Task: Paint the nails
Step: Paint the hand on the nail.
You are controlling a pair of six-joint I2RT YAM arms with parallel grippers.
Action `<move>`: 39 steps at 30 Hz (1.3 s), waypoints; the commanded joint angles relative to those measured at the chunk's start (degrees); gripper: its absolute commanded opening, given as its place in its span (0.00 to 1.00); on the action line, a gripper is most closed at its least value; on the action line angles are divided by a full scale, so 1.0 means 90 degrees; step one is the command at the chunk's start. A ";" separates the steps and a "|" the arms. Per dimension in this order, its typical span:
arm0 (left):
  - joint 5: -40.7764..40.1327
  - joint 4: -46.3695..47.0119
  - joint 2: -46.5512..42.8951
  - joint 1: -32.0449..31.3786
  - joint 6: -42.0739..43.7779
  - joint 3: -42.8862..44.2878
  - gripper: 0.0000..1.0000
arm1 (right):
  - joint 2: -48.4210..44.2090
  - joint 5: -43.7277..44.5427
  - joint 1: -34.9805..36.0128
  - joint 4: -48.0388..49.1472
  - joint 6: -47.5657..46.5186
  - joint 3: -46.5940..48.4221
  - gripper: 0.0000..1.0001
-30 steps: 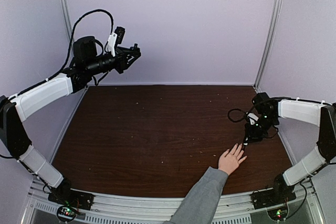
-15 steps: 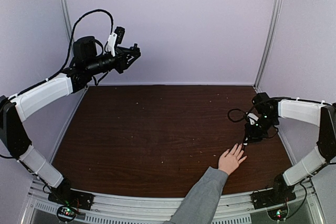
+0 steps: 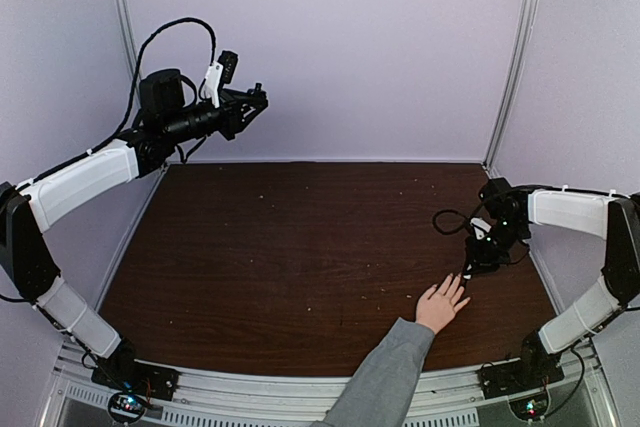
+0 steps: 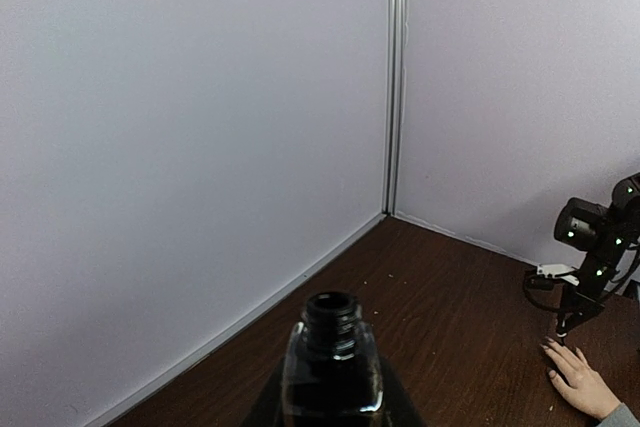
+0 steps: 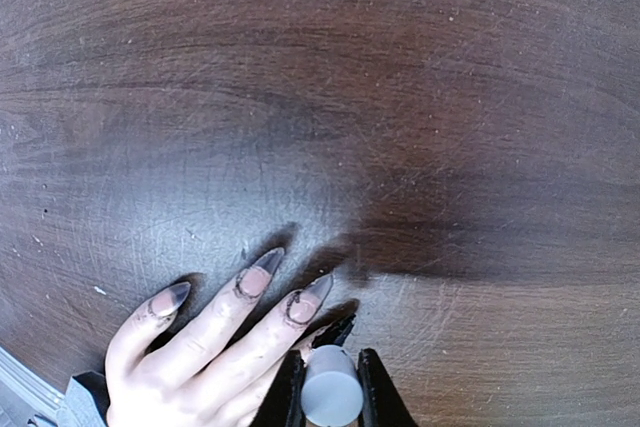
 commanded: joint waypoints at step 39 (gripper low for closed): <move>-0.0034 0.0327 -0.0057 0.0065 -0.0110 0.0027 0.00 | -0.0167 0.0086 -0.0042 0.0005 0.0039 -0.0007 0.00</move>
